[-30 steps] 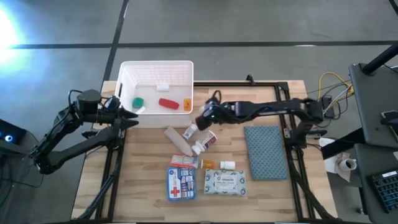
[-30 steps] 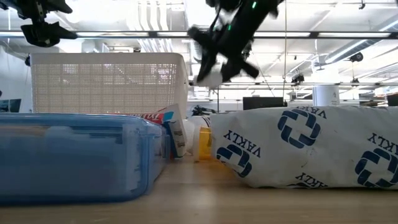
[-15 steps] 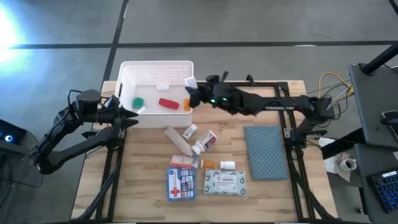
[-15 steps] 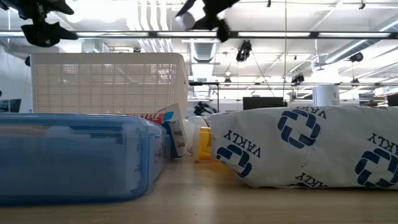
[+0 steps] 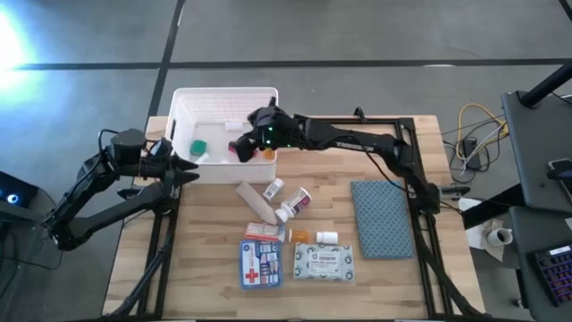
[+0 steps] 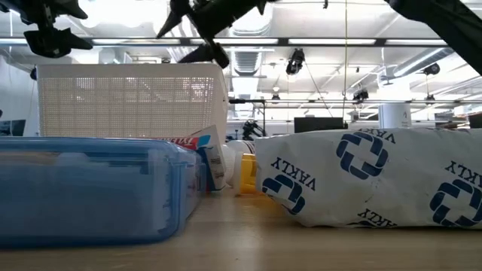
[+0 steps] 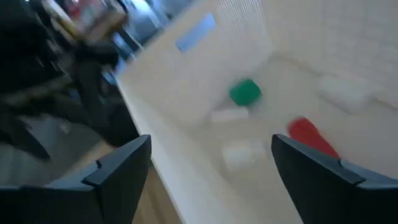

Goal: Pick & place medical supplies in basket/bin
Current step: Put the light brown bandage into the white bin

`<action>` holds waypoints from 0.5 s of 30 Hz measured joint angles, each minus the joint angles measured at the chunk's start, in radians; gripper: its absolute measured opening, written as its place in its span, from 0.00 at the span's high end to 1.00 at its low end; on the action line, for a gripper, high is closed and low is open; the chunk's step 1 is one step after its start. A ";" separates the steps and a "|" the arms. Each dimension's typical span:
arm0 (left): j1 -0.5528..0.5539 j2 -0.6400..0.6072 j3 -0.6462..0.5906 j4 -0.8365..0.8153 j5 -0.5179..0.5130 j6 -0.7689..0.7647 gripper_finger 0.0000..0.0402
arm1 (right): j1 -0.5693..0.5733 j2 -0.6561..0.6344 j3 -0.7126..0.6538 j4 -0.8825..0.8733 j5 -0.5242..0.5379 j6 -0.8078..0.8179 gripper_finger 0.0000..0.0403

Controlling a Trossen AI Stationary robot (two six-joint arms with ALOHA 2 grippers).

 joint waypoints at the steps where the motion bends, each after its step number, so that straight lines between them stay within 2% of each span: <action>1: 0.000 0.000 0.000 -0.002 0.000 0.000 0.37 | 0.001 0.008 0.039 -0.061 0.007 -0.023 0.19; 5: 0.000 -0.008 0.000 -0.001 0.000 0.000 0.37 | 0.026 0.013 0.162 -0.265 0.112 -0.090 0.17; 8: 0.000 -0.012 0.000 -0.001 0.000 0.000 0.37 | 0.057 -0.034 0.145 -0.378 0.205 -0.121 0.17; 12: 0.000 -0.013 0.000 -0.001 0.005 0.000 0.37 | 0.115 -0.084 0.144 -0.620 0.328 -0.121 0.18; 15: 0.000 -0.013 0.000 -0.001 0.085 0.002 0.37 | 0.157 -0.099 0.144 -0.796 0.342 -0.082 0.18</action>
